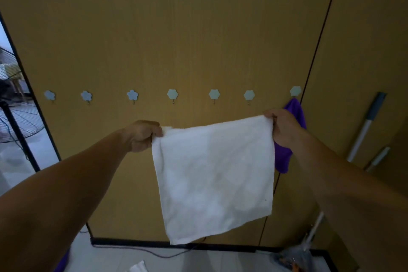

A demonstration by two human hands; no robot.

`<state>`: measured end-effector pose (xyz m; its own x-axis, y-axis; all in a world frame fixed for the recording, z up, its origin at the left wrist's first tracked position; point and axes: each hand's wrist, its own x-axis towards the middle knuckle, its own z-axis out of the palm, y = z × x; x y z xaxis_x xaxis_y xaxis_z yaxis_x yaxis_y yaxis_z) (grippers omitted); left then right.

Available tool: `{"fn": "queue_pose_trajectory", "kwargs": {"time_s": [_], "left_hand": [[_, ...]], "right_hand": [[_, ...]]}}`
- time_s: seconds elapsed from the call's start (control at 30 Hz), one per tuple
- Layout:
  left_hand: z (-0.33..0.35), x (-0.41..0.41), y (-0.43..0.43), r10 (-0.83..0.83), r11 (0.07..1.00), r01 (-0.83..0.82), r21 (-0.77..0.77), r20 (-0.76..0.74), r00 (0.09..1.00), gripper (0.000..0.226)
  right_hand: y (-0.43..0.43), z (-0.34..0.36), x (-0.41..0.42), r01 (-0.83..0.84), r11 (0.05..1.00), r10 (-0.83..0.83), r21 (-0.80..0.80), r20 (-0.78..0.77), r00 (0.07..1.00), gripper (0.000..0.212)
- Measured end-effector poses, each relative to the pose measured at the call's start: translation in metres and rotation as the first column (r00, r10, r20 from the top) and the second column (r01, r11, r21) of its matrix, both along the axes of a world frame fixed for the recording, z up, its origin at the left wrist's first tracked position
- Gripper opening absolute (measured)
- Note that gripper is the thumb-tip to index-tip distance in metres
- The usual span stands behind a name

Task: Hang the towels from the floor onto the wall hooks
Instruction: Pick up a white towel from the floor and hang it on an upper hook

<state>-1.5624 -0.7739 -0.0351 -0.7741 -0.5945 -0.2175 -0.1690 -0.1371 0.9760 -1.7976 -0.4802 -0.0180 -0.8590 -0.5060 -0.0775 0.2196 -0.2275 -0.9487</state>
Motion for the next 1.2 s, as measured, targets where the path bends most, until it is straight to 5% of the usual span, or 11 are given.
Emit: {"fn": "queue_pose_trajectory", "kwargs": {"time_s": [0.17,0.37,0.47,0.53,0.7,0.87,0.93,1.0,1.07,1.13,1.2], "left_hand": [[-0.006,-0.008,0.007,0.181,0.942,-0.148,-0.302,0.086,0.98,0.014],[-0.001,-0.018,0.004,0.3,0.826,-0.256,-0.502,0.007,0.954,0.019],[0.007,-0.026,0.005,0.353,0.861,-0.317,-0.398,0.018,0.936,0.011],[0.013,-0.029,0.01,0.364,0.899,-0.324,-0.294,0.092,0.927,0.026],[0.024,-0.027,0.024,0.089,0.994,-0.076,-0.074,0.186,0.978,0.027],[0.025,-0.021,0.025,-0.018,0.992,0.043,-0.118,0.199,0.98,0.032],[0.023,-0.027,0.03,0.143,0.974,-0.138,-0.181,0.014,0.99,0.035],[0.022,-0.028,0.036,0.219,0.906,-0.237,-0.351,-0.092,0.971,0.036],[0.012,-0.022,0.035,0.177,0.815,-0.063,-0.576,0.143,0.974,0.027],[0.0,-0.009,0.035,0.075,0.751,0.308,-0.584,0.538,0.839,0.018],[-0.002,-0.004,0.034,0.038,0.774,0.32,-0.547,0.545,0.837,0.017]], "right_hand": [[0.013,-0.003,0.002,0.07,0.994,-0.078,-0.087,-0.092,0.993,0.029],[0.025,-0.015,-0.008,0.359,0.917,-0.256,0.171,-0.439,0.862,0.025],[0.029,-0.014,-0.012,0.402,0.904,-0.296,0.147,-0.462,0.836,0.025],[0.03,-0.016,-0.012,0.363,0.905,-0.211,0.222,-0.506,0.836,0.026],[0.037,-0.011,-0.017,0.443,0.874,-0.301,0.198,-0.495,0.815,0.022],[0.044,-0.01,-0.019,0.291,0.901,-0.199,0.321,-0.289,0.936,0.018],[0.044,-0.009,-0.023,0.412,0.896,-0.327,0.166,-0.382,0.865,0.022],[0.044,-0.018,-0.024,0.558,0.829,-0.425,0.03,-0.613,0.665,0.021],[0.042,-0.04,-0.024,0.475,0.798,-0.059,0.371,-0.735,0.675,0.021],[0.047,-0.068,-0.033,0.305,0.582,0.31,0.754,-0.552,0.774,0.025],[0.048,-0.065,-0.036,0.385,0.591,0.189,0.709,-0.585,0.789,0.025]]}}
